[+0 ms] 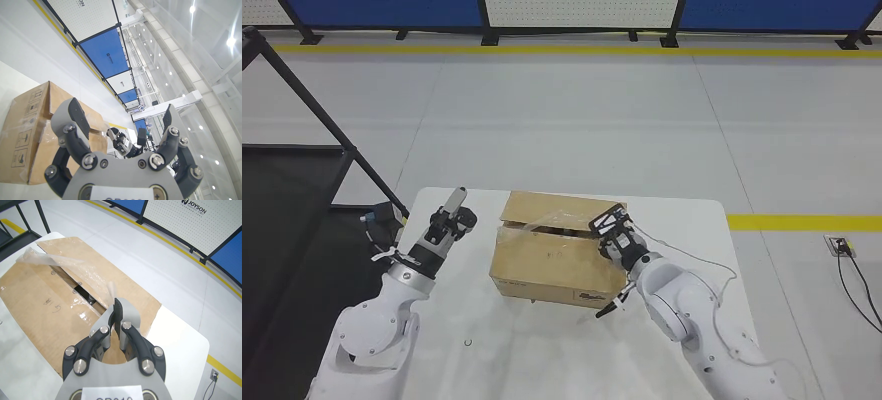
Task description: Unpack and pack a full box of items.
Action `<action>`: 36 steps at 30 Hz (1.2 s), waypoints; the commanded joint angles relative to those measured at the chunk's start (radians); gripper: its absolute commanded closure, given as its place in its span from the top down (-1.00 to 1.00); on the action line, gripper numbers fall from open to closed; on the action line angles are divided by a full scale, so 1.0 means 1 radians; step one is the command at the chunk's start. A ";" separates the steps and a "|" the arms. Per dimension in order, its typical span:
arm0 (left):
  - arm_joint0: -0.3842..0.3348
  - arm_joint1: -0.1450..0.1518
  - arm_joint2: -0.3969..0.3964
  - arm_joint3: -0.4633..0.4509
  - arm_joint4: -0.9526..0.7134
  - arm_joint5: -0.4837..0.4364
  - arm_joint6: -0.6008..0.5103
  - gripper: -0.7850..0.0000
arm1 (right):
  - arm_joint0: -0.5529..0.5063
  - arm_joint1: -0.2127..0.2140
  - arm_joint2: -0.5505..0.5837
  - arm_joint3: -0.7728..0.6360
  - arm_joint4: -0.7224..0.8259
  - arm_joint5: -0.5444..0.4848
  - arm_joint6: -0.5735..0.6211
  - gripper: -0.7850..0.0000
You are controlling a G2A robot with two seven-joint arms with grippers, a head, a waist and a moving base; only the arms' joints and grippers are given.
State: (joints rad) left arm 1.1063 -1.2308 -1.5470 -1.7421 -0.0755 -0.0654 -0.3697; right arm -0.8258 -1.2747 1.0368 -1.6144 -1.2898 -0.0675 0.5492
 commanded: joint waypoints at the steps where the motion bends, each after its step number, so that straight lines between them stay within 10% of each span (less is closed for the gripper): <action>1: 0.003 0.001 0.000 -0.002 0.002 -0.001 0.003 1.00 | -0.005 -0.001 0.014 -0.005 0.030 -0.007 -0.014 -1.00; 36: 0.029 0.008 0.012 -0.025 0.015 0.004 0.024 1.00 | -0.102 0.005 0.168 -0.037 0.320 -0.237 -0.269 -1.00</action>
State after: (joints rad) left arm 1.1350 -1.2233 -1.5356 -1.7663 -0.0601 -0.0610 -0.3464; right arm -0.9283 -1.2700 1.2029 -1.6527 -0.9780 -0.2959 0.2825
